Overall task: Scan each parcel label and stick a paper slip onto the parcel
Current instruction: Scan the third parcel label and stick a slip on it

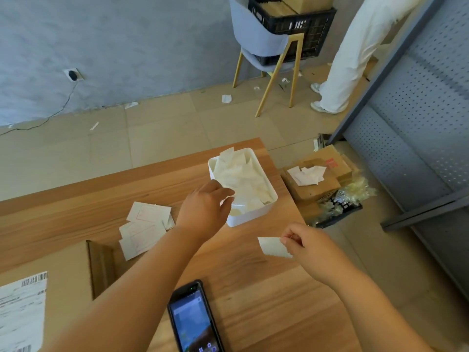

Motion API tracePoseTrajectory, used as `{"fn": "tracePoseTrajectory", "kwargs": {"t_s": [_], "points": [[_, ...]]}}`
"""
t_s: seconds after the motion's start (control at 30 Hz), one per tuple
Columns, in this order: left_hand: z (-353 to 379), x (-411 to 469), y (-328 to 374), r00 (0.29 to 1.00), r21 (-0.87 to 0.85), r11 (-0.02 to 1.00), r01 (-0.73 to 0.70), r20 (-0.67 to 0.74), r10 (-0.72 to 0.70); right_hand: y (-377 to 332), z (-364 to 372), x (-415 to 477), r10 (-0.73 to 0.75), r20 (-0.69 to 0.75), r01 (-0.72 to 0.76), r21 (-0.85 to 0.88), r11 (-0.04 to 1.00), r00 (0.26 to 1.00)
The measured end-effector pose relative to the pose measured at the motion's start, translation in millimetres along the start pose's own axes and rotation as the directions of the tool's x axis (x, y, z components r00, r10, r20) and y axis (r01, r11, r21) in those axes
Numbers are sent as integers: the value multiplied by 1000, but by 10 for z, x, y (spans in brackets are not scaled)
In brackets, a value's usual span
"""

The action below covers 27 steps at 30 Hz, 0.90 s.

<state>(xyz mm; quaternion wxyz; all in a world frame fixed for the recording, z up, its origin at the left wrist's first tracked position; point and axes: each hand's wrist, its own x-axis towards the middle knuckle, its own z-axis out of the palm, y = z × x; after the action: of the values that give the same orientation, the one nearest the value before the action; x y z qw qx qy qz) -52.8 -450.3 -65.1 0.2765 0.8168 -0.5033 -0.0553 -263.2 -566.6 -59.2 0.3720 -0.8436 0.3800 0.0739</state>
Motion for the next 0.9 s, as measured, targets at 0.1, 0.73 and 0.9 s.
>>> {"fn": "tracePoseTrajectory", "kwargs": {"t_s": [0.1,0.73,0.9], "points": [[-139,-210,1,996,-90,992,85,-9,-87,-83,29,-23,-20,-15,21,36,999,1000],[-794,-2243,-493,745,-475,619,625,126,-656,-1355,1022,-401,-377,257,278,350,895,890],[-1062,-2693,-687,703,-602,515,610,111,-702,-1720,1389,-640,-412,293,267,428,863,863]]}}
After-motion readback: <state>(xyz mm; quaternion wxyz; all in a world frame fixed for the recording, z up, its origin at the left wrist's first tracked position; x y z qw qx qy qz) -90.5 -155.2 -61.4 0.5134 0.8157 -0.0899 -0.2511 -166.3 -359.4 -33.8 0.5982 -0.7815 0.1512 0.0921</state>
